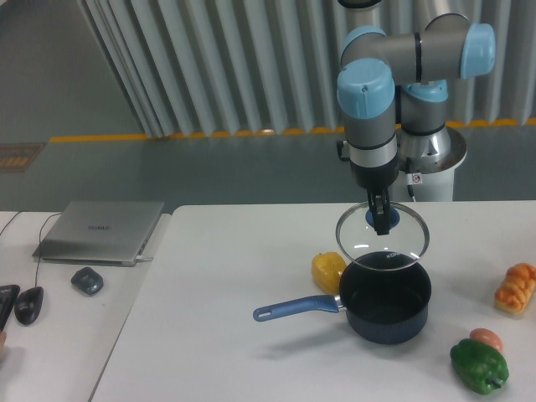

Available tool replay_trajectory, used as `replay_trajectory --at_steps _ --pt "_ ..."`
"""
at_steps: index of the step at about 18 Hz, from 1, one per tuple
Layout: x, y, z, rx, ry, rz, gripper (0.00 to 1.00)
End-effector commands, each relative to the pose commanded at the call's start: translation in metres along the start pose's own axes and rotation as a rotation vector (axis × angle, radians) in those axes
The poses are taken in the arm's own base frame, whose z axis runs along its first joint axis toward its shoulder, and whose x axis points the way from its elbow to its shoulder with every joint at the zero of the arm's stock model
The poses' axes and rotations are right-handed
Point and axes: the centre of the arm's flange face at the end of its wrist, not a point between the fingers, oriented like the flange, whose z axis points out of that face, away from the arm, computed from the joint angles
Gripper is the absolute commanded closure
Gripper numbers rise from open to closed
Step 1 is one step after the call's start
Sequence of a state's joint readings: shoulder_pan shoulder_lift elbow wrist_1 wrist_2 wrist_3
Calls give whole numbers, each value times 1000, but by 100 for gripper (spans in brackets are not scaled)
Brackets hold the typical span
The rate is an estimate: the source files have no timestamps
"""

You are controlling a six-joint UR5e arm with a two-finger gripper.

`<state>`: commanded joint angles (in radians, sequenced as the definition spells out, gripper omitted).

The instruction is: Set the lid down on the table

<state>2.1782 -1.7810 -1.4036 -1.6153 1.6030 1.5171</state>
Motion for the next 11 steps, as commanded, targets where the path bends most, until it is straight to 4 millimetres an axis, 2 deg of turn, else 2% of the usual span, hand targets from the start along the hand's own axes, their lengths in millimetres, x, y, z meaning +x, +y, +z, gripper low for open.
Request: replay_trajectory --at_steps 11 --pt "0 1 3 17 7 -4 67"
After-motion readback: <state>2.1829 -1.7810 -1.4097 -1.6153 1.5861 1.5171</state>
